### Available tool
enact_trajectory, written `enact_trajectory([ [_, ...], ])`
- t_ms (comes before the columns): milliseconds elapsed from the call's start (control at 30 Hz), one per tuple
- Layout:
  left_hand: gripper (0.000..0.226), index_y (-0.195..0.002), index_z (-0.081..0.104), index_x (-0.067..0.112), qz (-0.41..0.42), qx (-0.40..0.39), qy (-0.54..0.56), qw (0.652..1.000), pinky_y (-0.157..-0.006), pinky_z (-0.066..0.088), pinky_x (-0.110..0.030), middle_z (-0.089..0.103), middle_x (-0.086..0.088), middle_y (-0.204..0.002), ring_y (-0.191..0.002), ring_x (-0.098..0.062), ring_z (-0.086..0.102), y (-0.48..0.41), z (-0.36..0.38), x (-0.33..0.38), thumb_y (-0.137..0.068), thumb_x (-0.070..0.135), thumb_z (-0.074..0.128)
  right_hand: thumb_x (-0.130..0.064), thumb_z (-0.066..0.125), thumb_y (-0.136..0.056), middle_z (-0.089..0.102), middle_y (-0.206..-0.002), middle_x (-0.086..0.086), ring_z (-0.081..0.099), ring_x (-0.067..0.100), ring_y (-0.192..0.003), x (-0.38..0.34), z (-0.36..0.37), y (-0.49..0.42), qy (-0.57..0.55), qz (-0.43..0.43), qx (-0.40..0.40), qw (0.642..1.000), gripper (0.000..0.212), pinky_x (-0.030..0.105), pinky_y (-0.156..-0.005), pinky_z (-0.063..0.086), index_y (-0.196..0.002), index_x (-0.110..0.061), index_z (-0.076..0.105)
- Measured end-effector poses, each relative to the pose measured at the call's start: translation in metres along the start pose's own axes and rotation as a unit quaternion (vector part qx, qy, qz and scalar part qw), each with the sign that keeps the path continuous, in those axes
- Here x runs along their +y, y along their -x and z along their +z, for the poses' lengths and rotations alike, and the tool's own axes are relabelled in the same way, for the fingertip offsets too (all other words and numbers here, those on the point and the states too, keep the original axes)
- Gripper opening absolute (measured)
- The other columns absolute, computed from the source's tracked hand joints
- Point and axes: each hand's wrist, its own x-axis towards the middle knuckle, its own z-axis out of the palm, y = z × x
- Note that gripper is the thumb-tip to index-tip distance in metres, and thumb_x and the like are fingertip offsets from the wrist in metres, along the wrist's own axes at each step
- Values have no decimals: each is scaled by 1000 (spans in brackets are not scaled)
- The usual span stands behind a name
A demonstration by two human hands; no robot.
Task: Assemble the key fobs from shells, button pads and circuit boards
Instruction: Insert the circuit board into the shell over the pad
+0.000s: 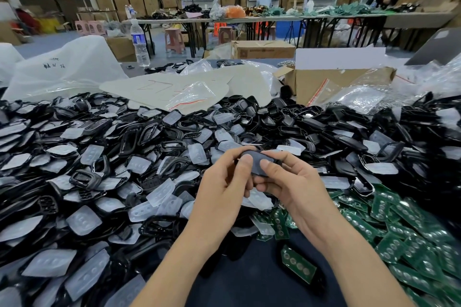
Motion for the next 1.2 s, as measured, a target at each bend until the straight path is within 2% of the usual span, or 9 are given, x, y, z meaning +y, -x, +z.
enact_trajectory([
  [133, 22, -107, 68, 31, 19, 26, -40, 999, -57, 46, -18, 56, 7, -62, -58, -6, 51, -2, 0, -2, -106, 23, 48, -21, 73, -78, 75, -85, 14, 72, 21, -73, 2, 1, 0, 5, -14, -2, 1000, 31, 24, -69, 58, -106, -6, 72],
  [300, 26, -107, 69, 29, 15, 40, -24, 999, -53, 43, -17, 55, 8, -61, -57, -6, 50, -4, -1, -2, -108, 20, 44, -26, 70, -83, 75, -90, 16, 72, 21, -82, 2, 5, 0, 10, -23, -11, 1000, 31, 23, -77, 58, -109, -10, 77],
  [500, 25, -112, 66, 27, 21, 30, -51, 998, -58, 46, -16, 57, 8, -63, -59, -4, 53, -2, 0, -2, -108, 21, 43, -17, 67, -94, 76, -85, 13, 72, 18, -76, 2, 5, 2, 48, -36, 15, 998, 15, 22, -73, 57, -102, -20, 80],
  [600, 25, -112, 66, 26, 20, 29, -53, 998, -59, 47, -18, 57, 9, -63, -60, -5, 53, -2, 0, -2, -108, 21, 43, -15, 66, -96, 77, -85, 14, 72, 19, -76, 2, 5, 2, 58, -37, 23, 997, 15, 22, -72, 57, -101, -19, 80],
  [800, 23, -113, 64, 25, 17, 35, -37, 999, -57, 46, -16, 57, 9, -63, -59, -4, 52, -3, -1, -2, -108, 19, 42, -17, 60, -101, 76, -91, 14, 72, 18, -81, 3, 4, 1, 56, -40, -5, 998, 20, 22, -76, 57, -111, -14, 77],
  [967, 19, -112, 61, 26, 10, 58, -17, 998, -53, 43, -14, 60, 8, -62, -57, -4, 54, -3, -3, -2, -107, 19, 44, -20, 57, -103, 77, -93, 8, 73, 20, -83, -4, 5, 6, 82, -52, 10, 995, 20, 25, -77, 59, -112, -21, 75],
  [1033, 18, -111, 61, 26, 7, 81, -10, 997, -52, 44, -14, 61, 9, -61, -56, -3, 55, -3, -6, -1, -107, 19, 45, -22, 55, -104, 77, -99, 0, 74, 17, -83, -13, 3, 14, 114, -66, 50, 990, 20, 25, -74, 59, -114, -24, 72],
  [1100, 18, -111, 61, 29, -5, 102, 5, 995, -53, 45, -14, 61, 9, -61, -56, -2, 55, -3, -11, -1, -106, 20, 46, -23, 54, -104, 74, -95, -9, 70, 10, -74, -23, -4, 27, 202, -87, 80, 972, 21, 21, -64, 55, -111, -31, 72],
  [1200, 20, -109, 63, 34, -18, 111, 18, 993, -54, 46, -14, 61, 8, -60, -55, -3, 55, -1, -15, 0, -105, 20, 48, -40, 53, -102, 70, -88, -23, 66, 2, -64, -36, -17, 53, 430, -49, 47, 900, 16, 13, -54, 47, -102, -42, 69],
])
